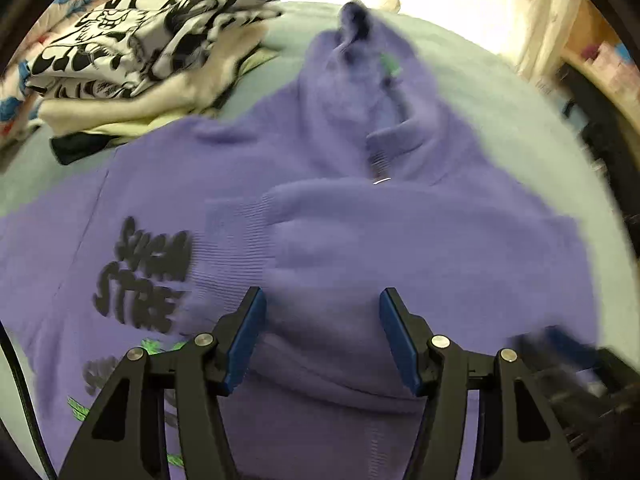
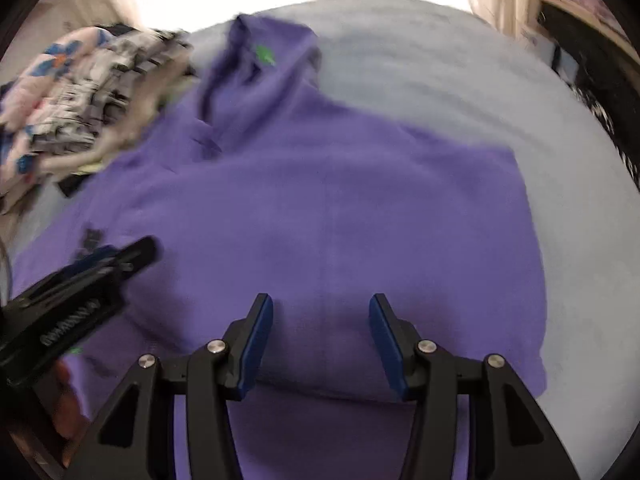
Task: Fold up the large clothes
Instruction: 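Open both tools and lift them off the folded sleeve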
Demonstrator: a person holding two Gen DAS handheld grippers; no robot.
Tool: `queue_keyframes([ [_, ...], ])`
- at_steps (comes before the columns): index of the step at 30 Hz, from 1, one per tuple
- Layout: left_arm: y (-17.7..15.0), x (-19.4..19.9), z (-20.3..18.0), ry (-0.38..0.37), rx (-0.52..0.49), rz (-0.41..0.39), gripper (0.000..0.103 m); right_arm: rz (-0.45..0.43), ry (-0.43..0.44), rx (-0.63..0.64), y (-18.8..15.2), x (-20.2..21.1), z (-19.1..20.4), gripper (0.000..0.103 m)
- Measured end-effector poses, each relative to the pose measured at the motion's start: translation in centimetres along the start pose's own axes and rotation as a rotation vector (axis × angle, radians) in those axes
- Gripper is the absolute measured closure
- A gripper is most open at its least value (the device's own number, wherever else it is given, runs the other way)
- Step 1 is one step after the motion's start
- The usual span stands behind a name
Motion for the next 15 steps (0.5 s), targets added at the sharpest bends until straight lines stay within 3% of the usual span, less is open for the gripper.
queue_keyframes([
  [2, 0.3, -0.3, 1.5, -0.001, -0.003, -0.018, 0.044, -0.015, 0.061, -0.045, -0.1, 0.4, -2.0, 0.056],
  [3, 0.5, -0.2, 2.3, -0.005, 0.002, -0.026, 0.044, -0.017, -0.017, -0.067, -0.4, 0.8, -4.1, 0.056],
  [4, 0.6, -0.3, 3.5, 0.01, 0.01, -0.03, 0.039, -0.022, -0.073, -0.074, -0.5, 1.2, -5.5, 0.057],
  [5, 0.6, -0.3, 4.3, 0.009, 0.022, -0.024, 0.023, -0.049, -0.061, -0.092, -0.7, 1.9, -7.1, 0.058],
  [8, 0.6, -0.5, 5.3, -0.065, 0.057, -0.014, 0.022, -0.04, -0.065, -0.152, -1.8, 2.4, -9.7, 0.058],
  [9, 0.5, -0.3, 5.2, -0.058, 0.052, -0.019, 0.022, -0.04, -0.066, -0.166, -2.1, 2.5, -10.0, 0.055],
  [10, 0.4, -0.3, 5.2, -0.045, 0.051, -0.022, 0.022, -0.019, -0.122, -0.182, -2.6, 2.4, -10.6, 0.054],
  [15, 0.1, 0.2, 4.7, -0.029, 0.045, -0.017, 0.022, -0.014, -0.105, -0.213, -3.4, 2.3, -10.0, 0.052],
])
Point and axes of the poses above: each gripper's, at about its wrist camera, not at the fingertips, and x roughly against the way its jaws point, z to its left, y to its top, the point moved 9 cm from there along -x, roughly the way its jaws point, and after that the axes turned 5 degrees about x, right-handed, at the moved point
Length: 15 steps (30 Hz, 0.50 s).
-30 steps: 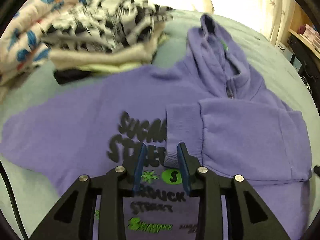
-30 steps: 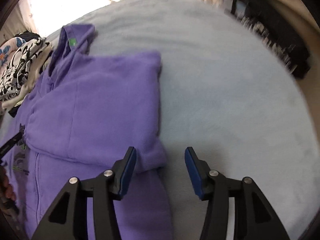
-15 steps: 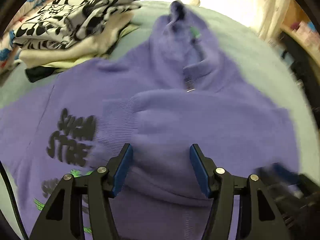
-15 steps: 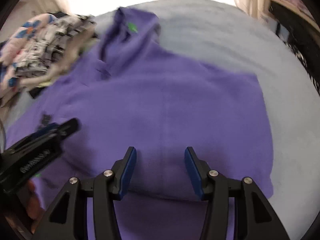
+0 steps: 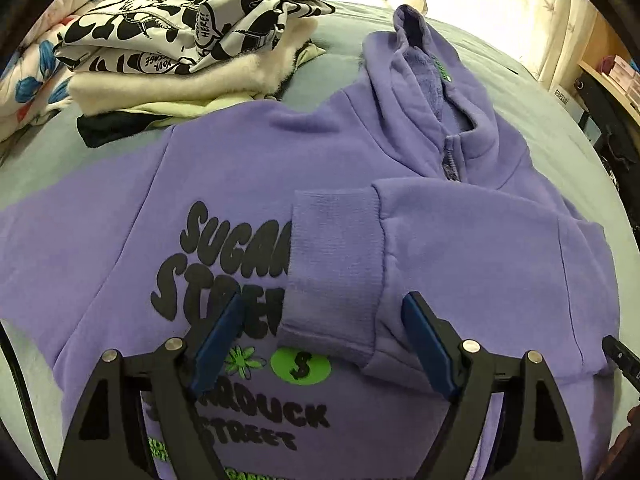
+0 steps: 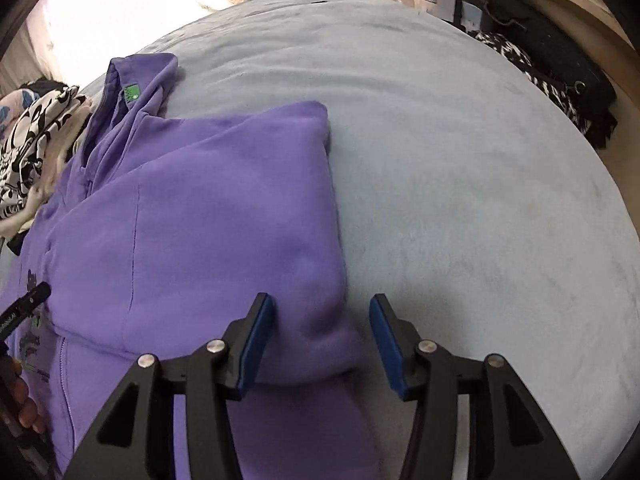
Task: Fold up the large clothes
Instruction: 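Open both tools and lift them off the folded sleeve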
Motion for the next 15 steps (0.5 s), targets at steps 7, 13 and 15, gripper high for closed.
queue_keyframes([
  [7, -0.4, 2.5, -0.1, -0.014, -0.022, -0.033, 0.022, -0.023, -0.01, -0.018, 0.1, 1.7, 1.0, 0.052],
  [13, -0.5, 5.1, -0.6, -0.027, -0.048, -0.062, 0.022, -0.039, -0.007, -0.039, -0.3, 3.4, 1.6, 0.052],
  [15, -0.7, 6.2, -0.9, -0.029, -0.063, -0.077, 0.022, -0.048, -0.008, -0.036, -0.5, 4.1, 2.2, 0.052],
])
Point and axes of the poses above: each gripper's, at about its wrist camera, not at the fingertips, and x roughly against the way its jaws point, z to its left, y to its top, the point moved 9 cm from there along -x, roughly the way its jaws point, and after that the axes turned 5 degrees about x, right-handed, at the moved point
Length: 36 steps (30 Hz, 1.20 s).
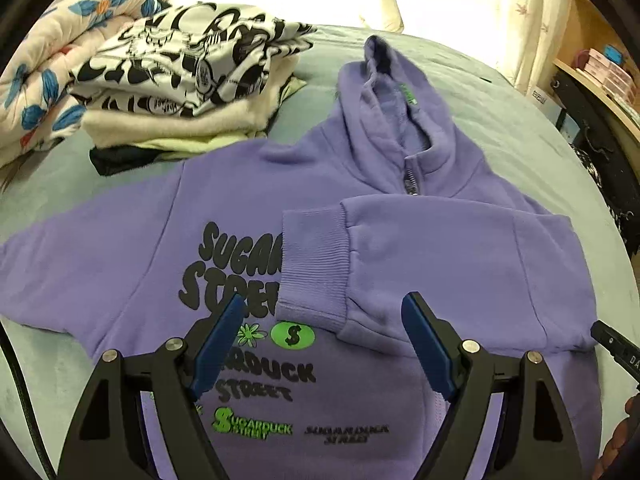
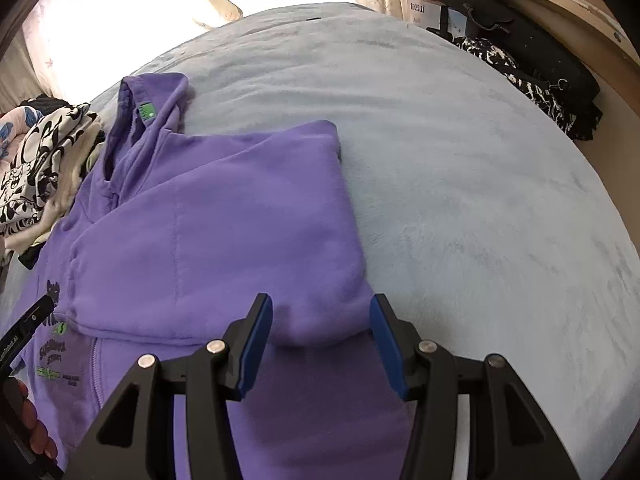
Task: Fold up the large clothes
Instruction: 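Open both tools and lift them off the folded sleeve, then move the left tool to the other sleeve cuff and grasp it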
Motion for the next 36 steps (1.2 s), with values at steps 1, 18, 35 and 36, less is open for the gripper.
queue_keyframes([
  [1, 0.0, 0.4, -0.1, -0.003, -0.004, -0.007, 0.022, -0.003, 0.003, 0.0, -0.2, 0.3, 0.3, 0.052],
  [18, -5.4, 8.8, -0.8, -0.061, -0.093, -0.026, 0.022, -0.015, -0.006, 0.024, -6.2, 6.1, 5.8, 0.052],
  [35, -5.4, 13.3, 12.0, -0.063, 0.042, -0.064, 0.022, -0.131, 0.005, 0.216, -6.9, 12.1, 19.6, 0.052],
  [36, -5.3, 13.3, 13.2, -0.061, 0.057, -0.065, 0.022, -0.135, 0.007, 0.226, -6.9, 12.2, 20.3, 0.052],
])
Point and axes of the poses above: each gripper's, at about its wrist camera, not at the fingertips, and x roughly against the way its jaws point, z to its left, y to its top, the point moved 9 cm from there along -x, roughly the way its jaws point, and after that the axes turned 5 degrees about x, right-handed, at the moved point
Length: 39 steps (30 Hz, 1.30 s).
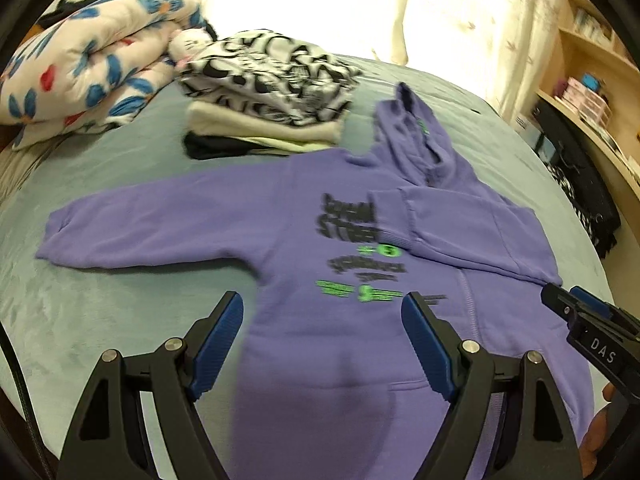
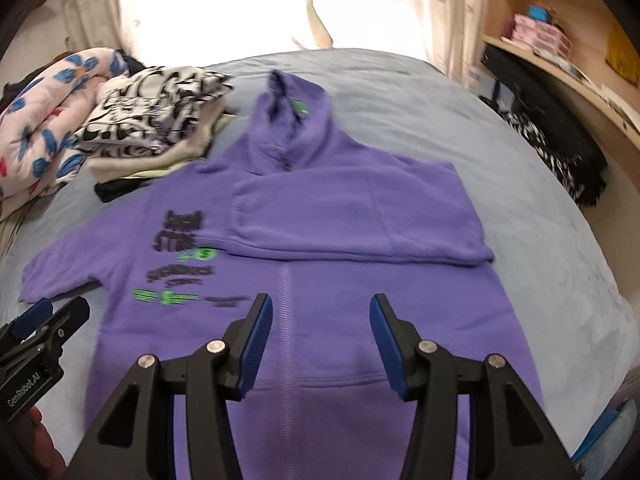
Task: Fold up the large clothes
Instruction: 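Move the left tool to the other sleeve cuff and grasp it, then fold the sleeve across the hoodie front with the left tool and release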
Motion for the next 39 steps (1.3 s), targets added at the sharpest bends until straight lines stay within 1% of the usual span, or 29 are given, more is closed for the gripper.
queue_keyframes([
  [3, 0.2, 0.0, 2.7, 0.001, 0.044, 0.001, 0.022, -0.016, 0.006, 0.043, 0.7, 0.2, 2.9, 0.052],
  [8, 0.2, -0.9, 8.6, 0.01, 0.149, 0.023, 0.022, -0.036, 0.003, 0.112, 1.5, -0.1, 7.2, 0.052],
  [14, -0.1, -2.5, 15.2, 0.045, 0.256, 0.045, 0.022, -0.015, 0.021, 0.154, 2.0, -2.1, 11.5, 0.052],
  [17, 0.0, -3.3, 17.9, 0.042, 0.308, 0.053, 0.022, -0.005, 0.032, 0.18, 2.2, -3.1, 13.6, 0.052],
  [20, 0.1, -4.3, 20.7, 0.022, 0.372, 0.058, 0.022, -0.001, 0.046, 0.208, 2.3, -4.1, 15.5, 0.052],
  [28, 0.7, -6.8, 28.1, 0.0, 0.573, 0.058, 0.022, 0.05, 0.101, 0.261, 1.3, -7.0, 19.0, 0.052],
  [30, 1.2, -7.3, 30.1, 0.023, 0.608, 0.057, 0.022, 0.056, 0.109, 0.271, 1.1, -7.5, 19.4, 0.052],
  [34, 2.7, -8.5, 33.4, 0.072, 0.646, 0.05, 0.022, 0.059, 0.117, 0.276, 1.0, -8.2, 19.7, 0.052],
  [35, 3.1, -8.9, 34.3, 0.099, 0.654, 0.047, 0.023, 0.063, 0.121, 0.273, 0.9, -8.4, 19.7, 0.052],
  [36, 3.4, -9.1, 35.1, 0.12, 0.66, 0.045, 0.029, 0.069, 0.125, 0.268, 0.9, -8.5, 19.6, 0.052],
  [37, 3.7, -9.4, 35.8, 0.159, 0.665, 0.043, 0.033, 0.073, 0.129, 0.264, 0.8, -8.7, 19.5, 0.052],
  [39, 4.0, -9.9, 36.9, 0.237, 0.648, 0.063, 0.064, 0.083, 0.139, 0.249, 0.7, -9.0, 19.3, 0.052],
])
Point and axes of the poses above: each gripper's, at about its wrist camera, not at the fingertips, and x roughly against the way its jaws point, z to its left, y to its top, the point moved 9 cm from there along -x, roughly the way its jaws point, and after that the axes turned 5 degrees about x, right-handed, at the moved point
